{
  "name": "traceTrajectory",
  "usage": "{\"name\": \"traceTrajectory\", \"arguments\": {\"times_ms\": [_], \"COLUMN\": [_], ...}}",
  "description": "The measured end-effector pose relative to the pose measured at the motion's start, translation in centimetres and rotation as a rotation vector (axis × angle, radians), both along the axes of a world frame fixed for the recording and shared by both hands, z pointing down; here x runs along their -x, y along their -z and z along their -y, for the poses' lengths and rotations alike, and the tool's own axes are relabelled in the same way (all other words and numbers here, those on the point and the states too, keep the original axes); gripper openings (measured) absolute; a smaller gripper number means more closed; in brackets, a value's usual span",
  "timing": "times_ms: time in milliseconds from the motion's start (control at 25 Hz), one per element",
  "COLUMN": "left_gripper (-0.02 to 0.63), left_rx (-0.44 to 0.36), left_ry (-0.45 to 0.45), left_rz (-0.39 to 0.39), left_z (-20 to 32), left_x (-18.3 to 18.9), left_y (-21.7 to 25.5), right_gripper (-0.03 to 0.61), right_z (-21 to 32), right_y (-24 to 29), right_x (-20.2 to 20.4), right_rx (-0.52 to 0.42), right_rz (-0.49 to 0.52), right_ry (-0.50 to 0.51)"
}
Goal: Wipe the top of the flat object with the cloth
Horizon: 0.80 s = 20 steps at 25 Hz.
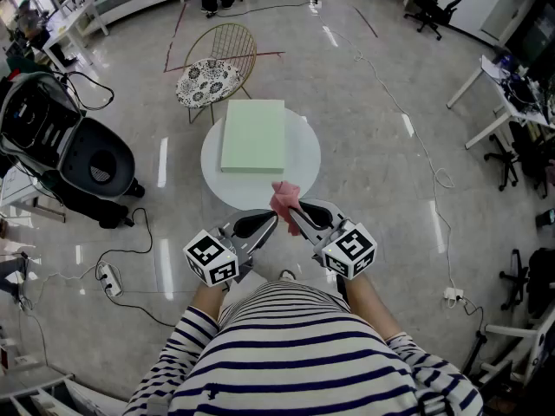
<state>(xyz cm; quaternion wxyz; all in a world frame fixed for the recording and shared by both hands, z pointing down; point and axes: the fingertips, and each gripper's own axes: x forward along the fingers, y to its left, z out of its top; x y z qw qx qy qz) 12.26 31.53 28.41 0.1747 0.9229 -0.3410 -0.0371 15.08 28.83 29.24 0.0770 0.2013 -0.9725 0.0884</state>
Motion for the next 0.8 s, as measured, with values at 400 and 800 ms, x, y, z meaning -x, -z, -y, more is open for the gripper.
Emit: {"name": "traceTrajectory", "arguments": {"times_ms": [400,800], "left_gripper": [0.012,0.012], "left_rx": [0.007,0.031], "left_ry": [-0.008,-0.01], "left_rz": [0.0,-0.01], "left_z": [0.6,1.6], "left_x": [0.0,1.0], "left_y": [-0.5,-1.3], "right_gripper": [0.046,0.046], "right_z": [0.5,1.5], "right_y": [-0.6,-1.3], "right_x": [0.1,1.1], "right_rx": [0.01,0.035], "right_rz": [-0.003,-0.018], "right_ry": [-0.004,0.006]}}
